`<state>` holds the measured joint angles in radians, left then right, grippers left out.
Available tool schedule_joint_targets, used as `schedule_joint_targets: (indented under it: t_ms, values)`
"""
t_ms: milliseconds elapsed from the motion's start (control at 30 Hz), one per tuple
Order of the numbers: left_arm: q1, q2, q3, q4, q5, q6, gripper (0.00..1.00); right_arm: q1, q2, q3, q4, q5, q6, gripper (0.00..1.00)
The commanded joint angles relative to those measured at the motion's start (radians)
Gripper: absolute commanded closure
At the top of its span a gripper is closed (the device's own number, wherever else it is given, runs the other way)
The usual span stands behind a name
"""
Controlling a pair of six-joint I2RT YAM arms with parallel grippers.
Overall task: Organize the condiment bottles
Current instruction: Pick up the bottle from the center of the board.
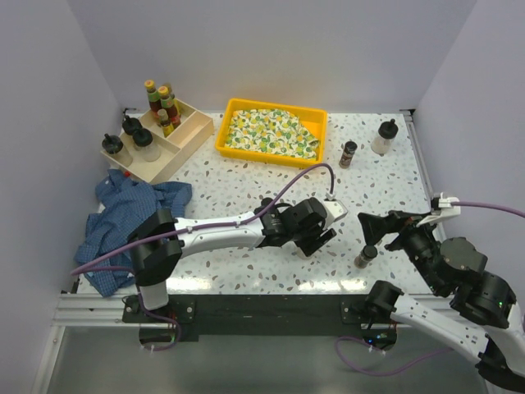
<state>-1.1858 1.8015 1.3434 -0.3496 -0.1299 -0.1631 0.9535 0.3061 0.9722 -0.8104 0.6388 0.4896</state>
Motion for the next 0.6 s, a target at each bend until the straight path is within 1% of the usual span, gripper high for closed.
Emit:
schedule_joint_targets:
  t_ms: [0,100,133,200,233,267,333,367,433,467,500,533,567]
  values:
    - [-0.006,0.002,-0.020,-0.012,0.009,-0.012,0.25,0.001,-0.009,-0.007,0.019,0.024,0.001,0.01]
    - [-0.008,0.005,-0.021,-0.012,-0.004,-0.015,0.23,0.001,-0.015,-0.015,0.019,0.018,0.000,0.01]
    - [-0.008,0.007,-0.021,-0.011,-0.004,-0.015,0.23,0.001,-0.015,-0.017,0.020,0.019,0.000,0.01]
    - [-0.009,-0.001,-0.024,-0.009,-0.020,-0.019,0.28,0.001,-0.016,-0.017,0.016,0.019,0.001,0.02]
    - [-0.009,-0.008,-0.033,-0.005,-0.022,-0.019,0.40,0.002,-0.019,-0.015,0.016,0.022,0.003,0.01]
    - [-0.009,-0.019,-0.035,0.000,-0.023,-0.019,0.46,0.001,-0.022,-0.017,0.014,0.022,0.004,0.01]
    - [-0.009,-0.027,-0.026,0.001,-0.027,-0.019,0.62,0.001,-0.027,-0.017,0.014,0.021,0.006,0.01]
    - [-0.009,-0.037,-0.021,-0.002,-0.028,-0.021,0.74,0.001,-0.032,-0.018,0.014,0.019,0.006,0.01]
    - [-0.009,-0.047,0.002,-0.002,-0.028,-0.027,0.84,0.001,-0.036,-0.023,0.014,0.019,0.007,0.01]
    - [-0.009,-0.053,0.013,-0.005,-0.027,-0.030,0.92,0.001,-0.038,-0.024,0.016,0.019,0.006,0.01]
    - [-0.009,-0.056,0.026,-0.008,-0.025,-0.035,0.97,0.001,-0.041,-0.024,0.014,0.016,0.009,0.01]
    - [-0.009,-0.057,0.052,-0.011,-0.025,-0.035,1.00,0.001,-0.039,-0.026,0.016,0.013,0.010,0.01]
    - [-0.009,-0.060,0.066,-0.017,-0.031,-0.039,1.00,0.001,-0.041,-0.027,0.014,0.009,0.010,0.01]
